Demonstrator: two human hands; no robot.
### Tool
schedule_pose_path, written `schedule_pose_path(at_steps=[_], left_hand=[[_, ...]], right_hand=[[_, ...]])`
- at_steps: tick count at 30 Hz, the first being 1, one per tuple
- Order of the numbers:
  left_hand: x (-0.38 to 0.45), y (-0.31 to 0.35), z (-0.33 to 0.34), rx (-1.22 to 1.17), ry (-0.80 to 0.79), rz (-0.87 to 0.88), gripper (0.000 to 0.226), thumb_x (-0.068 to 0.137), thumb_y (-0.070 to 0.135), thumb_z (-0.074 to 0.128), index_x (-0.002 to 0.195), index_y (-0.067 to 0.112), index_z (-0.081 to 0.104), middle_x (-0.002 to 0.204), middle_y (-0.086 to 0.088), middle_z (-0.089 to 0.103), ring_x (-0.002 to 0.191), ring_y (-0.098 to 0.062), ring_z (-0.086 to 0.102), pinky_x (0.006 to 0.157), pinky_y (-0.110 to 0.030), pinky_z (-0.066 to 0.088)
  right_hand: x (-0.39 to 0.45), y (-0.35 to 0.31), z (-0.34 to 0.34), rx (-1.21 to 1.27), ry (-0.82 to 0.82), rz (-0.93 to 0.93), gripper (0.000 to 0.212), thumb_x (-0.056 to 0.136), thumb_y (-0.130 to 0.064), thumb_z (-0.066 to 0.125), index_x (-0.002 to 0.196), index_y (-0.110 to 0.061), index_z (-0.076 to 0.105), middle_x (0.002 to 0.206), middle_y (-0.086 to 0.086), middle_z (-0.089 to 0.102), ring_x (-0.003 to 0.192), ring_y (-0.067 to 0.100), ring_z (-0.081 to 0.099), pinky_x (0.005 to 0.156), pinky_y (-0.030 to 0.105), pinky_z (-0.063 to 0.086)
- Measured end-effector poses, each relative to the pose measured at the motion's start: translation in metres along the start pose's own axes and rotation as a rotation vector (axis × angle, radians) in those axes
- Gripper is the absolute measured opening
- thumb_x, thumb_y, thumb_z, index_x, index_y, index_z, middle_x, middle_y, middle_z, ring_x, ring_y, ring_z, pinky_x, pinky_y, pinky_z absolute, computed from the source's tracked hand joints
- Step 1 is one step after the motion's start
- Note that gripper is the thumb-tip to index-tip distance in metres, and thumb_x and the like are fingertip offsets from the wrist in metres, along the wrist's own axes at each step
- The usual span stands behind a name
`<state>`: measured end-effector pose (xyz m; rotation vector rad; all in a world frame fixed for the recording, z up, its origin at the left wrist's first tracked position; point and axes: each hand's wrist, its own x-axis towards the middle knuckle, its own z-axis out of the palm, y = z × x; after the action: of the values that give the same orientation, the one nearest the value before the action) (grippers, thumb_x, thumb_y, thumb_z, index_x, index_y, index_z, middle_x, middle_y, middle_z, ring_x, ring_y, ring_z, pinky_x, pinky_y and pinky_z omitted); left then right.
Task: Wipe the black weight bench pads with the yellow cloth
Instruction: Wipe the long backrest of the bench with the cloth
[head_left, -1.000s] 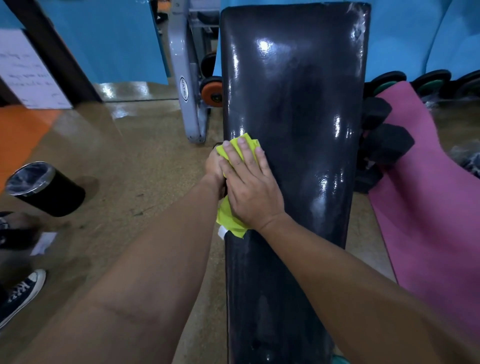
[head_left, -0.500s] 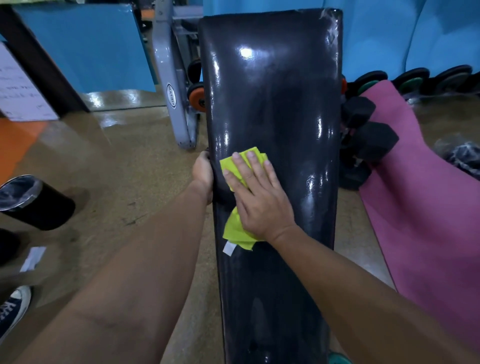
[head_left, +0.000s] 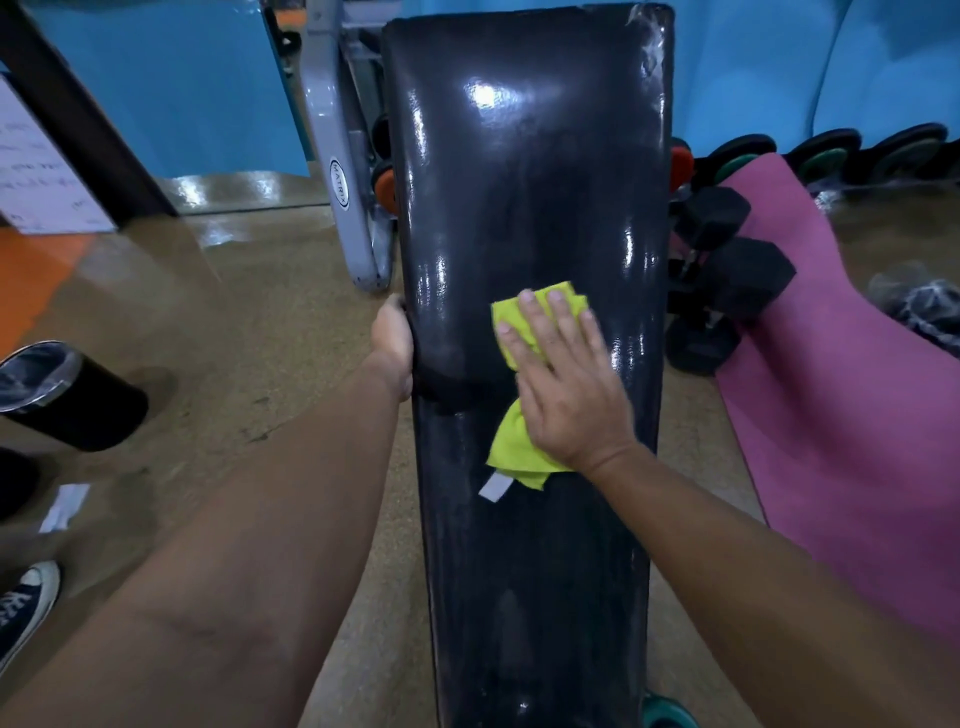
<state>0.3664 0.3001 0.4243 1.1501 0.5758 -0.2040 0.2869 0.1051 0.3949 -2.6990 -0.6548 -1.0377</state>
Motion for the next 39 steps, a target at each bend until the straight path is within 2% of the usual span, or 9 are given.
schedule_pose_path(at_steps=[2, 5, 11, 19, 24, 27, 31, 37, 39], left_hand=[[0.003, -0.002, -0.001, -0.001, 0.001, 0.002, 0.045, 0.106, 0.038, 0.037, 0.085, 0.018, 0.072, 0.077, -0.002, 0.076, 0.072, -0.019, 0.072, 0.063, -0.026, 0.062], [0.004, -0.002, 0.000, -0.005, -0.007, 0.009, 0.041, 0.104, 0.037, 0.038, 0.089, 0.019, 0.072, 0.086, -0.004, 0.075, 0.082, -0.022, 0.071, 0.074, -0.030, 0.062], [0.002, -0.001, 0.001, 0.003, -0.004, 0.008, 0.040, 0.104, 0.038, 0.040, 0.090, 0.020, 0.072, 0.089, -0.004, 0.074, 0.085, -0.022, 0.071, 0.075, -0.030, 0.062], [0.004, -0.004, 0.000, -0.003, -0.005, 0.022, 0.039, 0.104, 0.038, 0.041, 0.088, 0.019, 0.072, 0.081, -0.001, 0.074, 0.076, -0.020, 0.071, 0.063, -0.025, 0.062], [0.006, -0.003, 0.001, 0.012, 0.012, 0.030, 0.039, 0.103, 0.038, 0.041, 0.088, 0.019, 0.071, 0.085, -0.002, 0.073, 0.078, -0.020, 0.071, 0.073, -0.029, 0.063], [0.007, -0.005, -0.003, 0.026, 0.025, 0.038, 0.038, 0.103, 0.039, 0.042, 0.093, 0.019, 0.072, 0.089, -0.003, 0.073, 0.086, -0.023, 0.072, 0.089, -0.037, 0.062], [0.008, -0.005, -0.001, 0.029, 0.021, 0.050, 0.038, 0.103, 0.038, 0.041, 0.092, 0.019, 0.072, 0.087, -0.002, 0.074, 0.081, -0.021, 0.072, 0.074, -0.030, 0.063], [0.002, -0.003, -0.003, 0.062, 0.018, 0.080, 0.034, 0.102, 0.039, 0.042, 0.107, 0.020, 0.071, 0.099, -0.006, 0.073, 0.101, -0.026, 0.069, 0.089, -0.036, 0.062], [-0.002, -0.005, -0.007, 0.079, 0.013, 0.068, 0.037, 0.100, 0.041, 0.043, 0.104, 0.020, 0.073, 0.103, -0.006, 0.074, 0.100, -0.025, 0.070, 0.093, -0.037, 0.061]], right_hand=[[0.000, 0.016, -0.004, -0.007, 0.034, 0.107, 0.051, 0.103, -0.021, 0.044, 0.153, -0.014, 0.047, 0.165, 0.017, 0.032, 0.155, 0.040, 0.025, 0.127, 0.057, 0.018], [0.009, 0.013, -0.006, -0.013, 0.038, 0.237, 0.056, 0.101, -0.021, 0.047, 0.156, -0.013, 0.042, 0.167, 0.019, 0.027, 0.156, 0.042, 0.019, 0.128, 0.058, 0.012], [-0.011, 0.007, -0.004, 0.002, -0.023, 0.053, 0.055, 0.103, -0.022, 0.044, 0.157, -0.015, 0.042, 0.167, 0.015, 0.028, 0.157, 0.038, 0.020, 0.128, 0.058, 0.017], [0.006, 0.001, -0.003, 0.027, 0.069, 0.407, 0.058, 0.102, -0.025, 0.042, 0.158, -0.016, 0.037, 0.169, 0.018, 0.021, 0.158, 0.040, 0.013, 0.129, 0.054, 0.006], [-0.012, 0.005, -0.005, 0.030, 0.005, 0.253, 0.056, 0.102, -0.024, 0.042, 0.157, -0.015, 0.040, 0.168, 0.017, 0.025, 0.157, 0.038, 0.017, 0.128, 0.057, 0.013], [-0.007, 0.027, -0.011, 0.025, 0.035, 0.261, 0.056, 0.102, -0.023, 0.043, 0.158, -0.015, 0.040, 0.168, 0.017, 0.025, 0.158, 0.038, 0.016, 0.128, 0.056, 0.013], [0.018, 0.022, -0.011, 0.052, 0.094, 0.461, 0.058, 0.103, -0.026, 0.044, 0.159, -0.014, 0.036, 0.169, 0.020, 0.020, 0.157, 0.041, 0.013, 0.128, 0.055, 0.009], [-0.003, 0.017, -0.007, 0.048, 0.016, 0.215, 0.057, 0.102, -0.025, 0.043, 0.158, -0.015, 0.039, 0.168, 0.018, 0.025, 0.158, 0.038, 0.016, 0.129, 0.056, 0.011], [-0.001, 0.028, -0.009, 0.044, 0.049, 0.267, 0.057, 0.102, -0.025, 0.043, 0.158, -0.016, 0.038, 0.168, 0.017, 0.024, 0.158, 0.038, 0.016, 0.129, 0.056, 0.012]])
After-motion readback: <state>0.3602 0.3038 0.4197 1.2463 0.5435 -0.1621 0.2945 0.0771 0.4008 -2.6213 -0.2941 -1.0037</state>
